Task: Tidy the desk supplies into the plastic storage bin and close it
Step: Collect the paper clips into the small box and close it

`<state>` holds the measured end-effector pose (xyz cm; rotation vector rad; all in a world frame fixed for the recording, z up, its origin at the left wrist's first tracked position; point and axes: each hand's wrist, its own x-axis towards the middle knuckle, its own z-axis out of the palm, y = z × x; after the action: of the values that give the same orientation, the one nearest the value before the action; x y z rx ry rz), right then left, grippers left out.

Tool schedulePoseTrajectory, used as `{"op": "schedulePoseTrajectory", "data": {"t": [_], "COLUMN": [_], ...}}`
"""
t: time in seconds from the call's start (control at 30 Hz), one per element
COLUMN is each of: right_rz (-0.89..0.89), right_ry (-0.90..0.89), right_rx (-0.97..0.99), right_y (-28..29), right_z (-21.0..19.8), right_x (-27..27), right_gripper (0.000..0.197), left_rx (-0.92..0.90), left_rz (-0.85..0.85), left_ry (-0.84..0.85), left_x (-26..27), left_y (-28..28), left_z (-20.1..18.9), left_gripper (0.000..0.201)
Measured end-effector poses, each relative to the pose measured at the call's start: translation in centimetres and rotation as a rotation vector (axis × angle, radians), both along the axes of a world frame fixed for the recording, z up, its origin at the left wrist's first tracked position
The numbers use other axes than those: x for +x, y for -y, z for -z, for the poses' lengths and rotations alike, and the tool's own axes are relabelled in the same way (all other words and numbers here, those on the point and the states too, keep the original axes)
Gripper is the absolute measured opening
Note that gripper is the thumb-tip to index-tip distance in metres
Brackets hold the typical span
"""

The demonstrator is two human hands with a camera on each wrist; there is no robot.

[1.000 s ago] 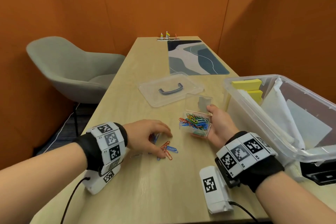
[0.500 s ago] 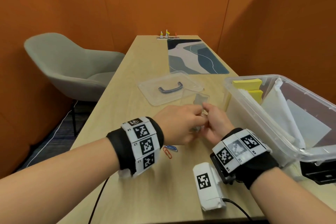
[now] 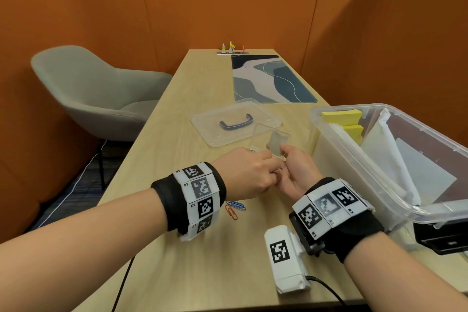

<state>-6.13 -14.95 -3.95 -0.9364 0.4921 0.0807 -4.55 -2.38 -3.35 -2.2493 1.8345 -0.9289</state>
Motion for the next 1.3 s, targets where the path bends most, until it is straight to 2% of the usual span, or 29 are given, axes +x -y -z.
{"op": "schedulePoseTrajectory", "data": {"t": [0.07,0.17,0.4,0.5,0.57,0.67,0.77,0.83,0.9,0.97,1.0,1.03,1.1,1.2,1.3], "right_rz": [0.006,0.010,-0.003,0.006,0.020,0.021,0.022,0.028,0.029,0.021,0.016,0.013,0.007,-0.022,-0.055], "right_ry": [-0.002,0.019,0.023,0.017,0.008,-0.005,-0.007,-0.007,-0.014,-0.026,-0.031,-0.034,-0.036,-0.032,-0.051], "right_rx": [-0.004,0.009,-0.020,-0.076,-0.085,-0.082,-0.091,-0.097,-0.102,-0.109,-0.115,-0.121,-0.138,-0.164,-0.202], "right_y": [-0.1,-0.4,-0.6,-0.5,-0.5,-0.4,0.1,0.6,0.9,0.9,0.9,0.8,0.6,0.5,0.4], "right_z": [-0.1,-0.3,-1.2,-0.9,-0.8,-0.7,-0.8,-0.8,-0.8,-0.8,-0.7,-0.6,-0.4,-0.2,0.1], "right_x": [-0.1,-0.2,-0.5,-0.4,-0.5,-0.6,-0.7,-0.7,-0.8,-0.8,-0.8,-0.8,-0.8,-0.8,-0.8], "right_gripper": [0.029,0.030,0.037,0.038,0.032,0.028,0.031,0.030,0.031,0.033,0.034,0.035,0.035,0.035,0.036], "left_rx": [-0.008,-0.019,-0.252,-0.428,-0.510,-0.463,-0.499,-0.329,-0.031,0.167,0.207,0.225,0.221,0.141,0.095], "left_rz": [0.040,0.068,0.046,0.006,-0.098,-0.271,-0.401,-0.581,-0.741,-0.759,-0.740,-0.713,-0.639,-0.558,-0.557], "left_ry": [0.027,0.053,-0.015,-0.223,-0.393,-0.708,-0.809,-0.889,-1.004,-1.044,-1.047,-1.053,-1.068,-1.113,-1.114], "left_x": [0.2,0.3,0.5,0.4,1.2,2.1,2.5,2.8,2.8,2.6,2.4,2.2,1.7,1.4,1.3], "left_y": [-0.1,-0.3,-0.6,-0.8,-1.1,-2.0,-4.3,-6.4,-8.4,-9.7,-10.0,-10.1,-9.8,-9.2,-8.7], "left_z": [0.0,0.2,0.6,-0.4,-1.2,-2.0,-2.2,-1.7,-0.4,1.0,1.6,2.0,2.6,2.9,2.4], "left_gripper": [0.030,0.016,0.025,0.023,0.025,0.025,0.027,0.036,0.063,0.104,0.118,0.121,0.103,0.057,0.030]}}
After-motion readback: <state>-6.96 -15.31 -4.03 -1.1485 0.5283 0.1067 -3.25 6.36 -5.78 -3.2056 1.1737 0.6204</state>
